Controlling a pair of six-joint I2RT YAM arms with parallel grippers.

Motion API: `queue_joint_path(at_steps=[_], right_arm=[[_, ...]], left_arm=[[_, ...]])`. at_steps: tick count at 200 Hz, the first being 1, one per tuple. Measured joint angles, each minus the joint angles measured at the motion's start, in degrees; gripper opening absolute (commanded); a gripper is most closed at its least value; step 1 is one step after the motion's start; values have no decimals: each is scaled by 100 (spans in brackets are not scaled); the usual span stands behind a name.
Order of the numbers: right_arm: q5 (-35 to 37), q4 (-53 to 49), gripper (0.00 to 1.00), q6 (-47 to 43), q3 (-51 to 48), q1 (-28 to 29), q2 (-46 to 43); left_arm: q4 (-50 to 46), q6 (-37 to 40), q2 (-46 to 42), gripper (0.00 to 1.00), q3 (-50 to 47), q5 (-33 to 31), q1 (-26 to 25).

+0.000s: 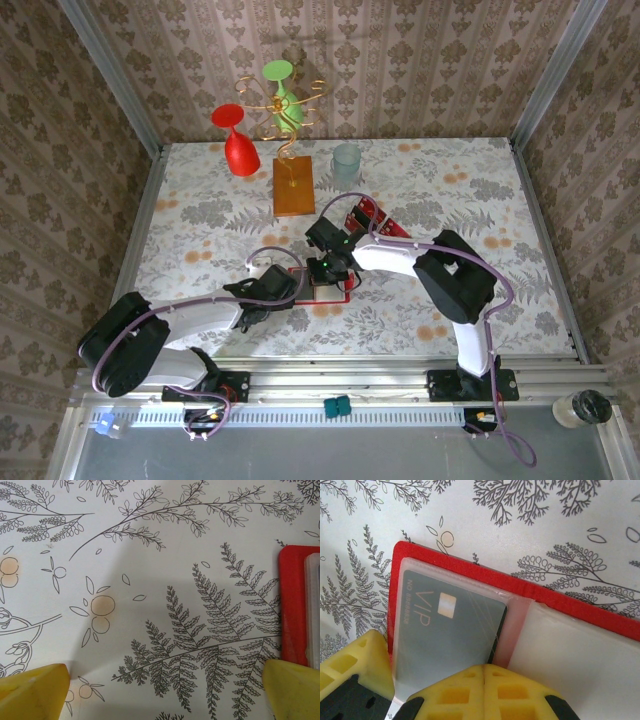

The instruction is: Put the credit cards into the card holder

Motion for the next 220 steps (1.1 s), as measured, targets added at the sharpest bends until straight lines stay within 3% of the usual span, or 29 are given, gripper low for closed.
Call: queue_joint_path(at_steps=[53,116,184,220], right_arm=[[0,-2,2,0,4,4,4],[2,-2,3,0,4,4,-2],[2,0,4,0,4,15,-109],[7,0,11,0,-66,13,-435]], left_arm=[[-133,0,-107,100,0,-2,2],[-614,-20,-1078,100,-131,-68,273],[-708,-13,-1117,100,-142,-52,299],[-710,28,-1117,100,-133,2,299]])
